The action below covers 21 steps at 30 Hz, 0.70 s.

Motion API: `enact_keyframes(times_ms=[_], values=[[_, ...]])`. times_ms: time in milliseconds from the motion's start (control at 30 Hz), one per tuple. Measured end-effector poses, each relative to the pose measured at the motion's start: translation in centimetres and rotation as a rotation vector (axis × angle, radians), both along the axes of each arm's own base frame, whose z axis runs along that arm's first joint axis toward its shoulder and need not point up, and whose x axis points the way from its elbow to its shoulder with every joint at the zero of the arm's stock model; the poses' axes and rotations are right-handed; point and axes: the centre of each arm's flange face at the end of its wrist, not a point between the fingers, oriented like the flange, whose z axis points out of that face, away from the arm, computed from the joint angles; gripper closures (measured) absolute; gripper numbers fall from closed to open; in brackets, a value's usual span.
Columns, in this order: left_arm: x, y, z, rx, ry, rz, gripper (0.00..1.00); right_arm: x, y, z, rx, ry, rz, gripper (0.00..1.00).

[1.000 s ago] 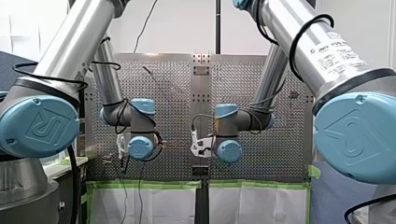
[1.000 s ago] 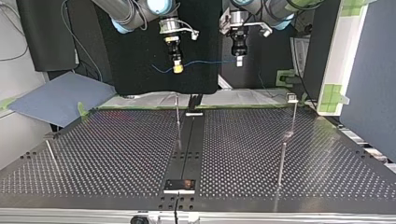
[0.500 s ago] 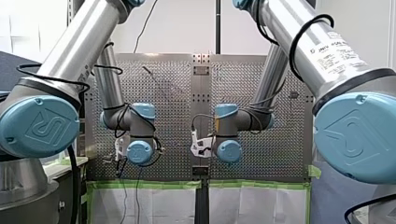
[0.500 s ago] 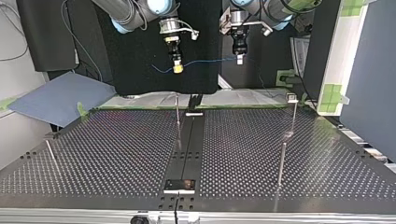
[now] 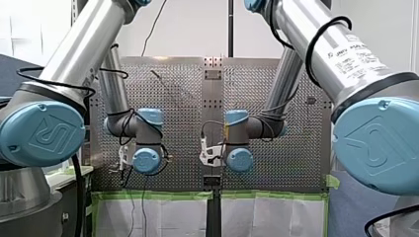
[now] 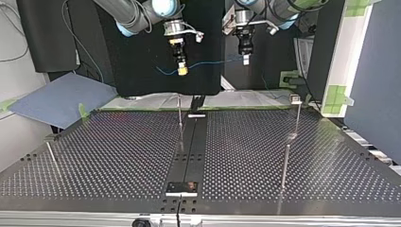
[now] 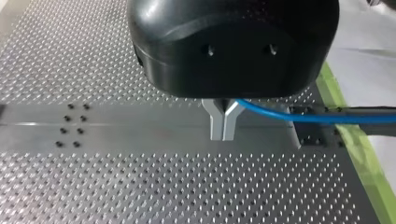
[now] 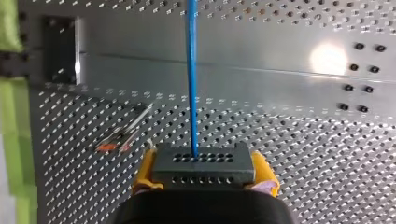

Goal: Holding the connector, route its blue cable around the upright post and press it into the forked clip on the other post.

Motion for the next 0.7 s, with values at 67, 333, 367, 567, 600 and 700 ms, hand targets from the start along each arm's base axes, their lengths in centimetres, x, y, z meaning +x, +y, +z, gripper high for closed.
enact_keyframes(times_ms=[67, 333, 367, 567, 600, 700], values=[[0.0, 0.3, 0.4, -0.005, -0.001, 0.019, 0.98, 0.6, -0.4, 1.0, 0.000, -0.026, 0.004, 1.00], [0.2, 1.0, 2.2, -0.011, -0.006, 0.051, 0.98, 2.8, -1.8, 5.7, -0.030, -0.140, 0.043, 1.00], [0.3, 1.0, 2.5, -0.014, -0.009, 0.053, 0.98, 3.0, -2.0, 6.3, -0.033, -0.151, 0.050, 1.00], [1.5, 1.0, 4.7, -0.042, -0.048, 0.080, 0.98, 3.5, -2.7, 9.6, -0.048, -0.185, 0.069, 1.00], [1.7, 1.1, 5.1, -0.046, -0.053, 0.087, 0.98, 3.5, -2.7, 10.0, -0.049, -0.188, 0.069, 1.00], [2.4, 1.1, 6.4, -0.057, -0.070, 0.110, 0.98, 3.4, -2.9, 11.5, -0.055, -0.199, 0.074, 1.00]])
